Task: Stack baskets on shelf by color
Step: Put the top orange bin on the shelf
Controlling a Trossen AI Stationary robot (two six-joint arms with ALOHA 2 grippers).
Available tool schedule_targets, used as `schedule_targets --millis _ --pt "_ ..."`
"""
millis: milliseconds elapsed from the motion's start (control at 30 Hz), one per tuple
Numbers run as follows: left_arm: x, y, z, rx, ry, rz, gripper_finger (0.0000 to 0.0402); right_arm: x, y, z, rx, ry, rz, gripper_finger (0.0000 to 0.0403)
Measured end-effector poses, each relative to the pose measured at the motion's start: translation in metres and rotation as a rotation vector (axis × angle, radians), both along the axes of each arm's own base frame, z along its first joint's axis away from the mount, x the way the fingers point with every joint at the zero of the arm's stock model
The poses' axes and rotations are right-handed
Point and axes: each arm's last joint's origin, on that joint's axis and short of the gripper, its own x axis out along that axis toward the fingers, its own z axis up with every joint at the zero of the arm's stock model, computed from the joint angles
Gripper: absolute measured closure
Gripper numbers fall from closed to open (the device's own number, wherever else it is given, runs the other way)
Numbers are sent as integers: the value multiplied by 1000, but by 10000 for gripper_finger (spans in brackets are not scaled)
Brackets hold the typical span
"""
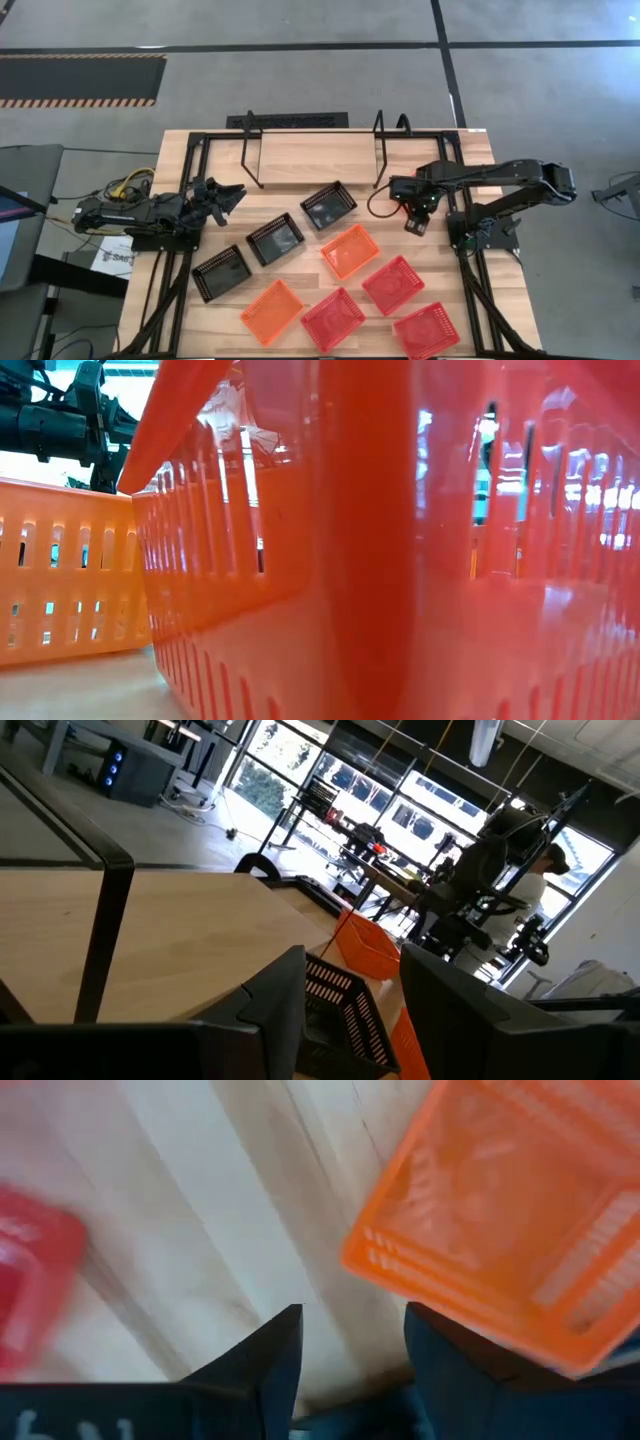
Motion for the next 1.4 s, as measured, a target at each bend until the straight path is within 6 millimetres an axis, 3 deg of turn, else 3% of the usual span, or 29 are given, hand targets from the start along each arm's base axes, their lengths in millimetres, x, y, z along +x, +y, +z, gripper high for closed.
schedule_targets --millis 167,500,867,1267,1400 --pt "0 0 0 0 0 0 250 -2 -2 -3 3 19 139 213" --pt "0 -1 0 -24 -11 -23 250 -16 -6 -29 56 98 206 217" --pt "0 -1 0 1 1 -20 250 -11 -6 -31 10 62 264 225" --pt "0 -1 0 2 0 -19 250 -7 -18 -32 -24 2 214 223" --pt "0 -1 0 2 1 -19 250 -2 -21 -40 22 41 199 223"
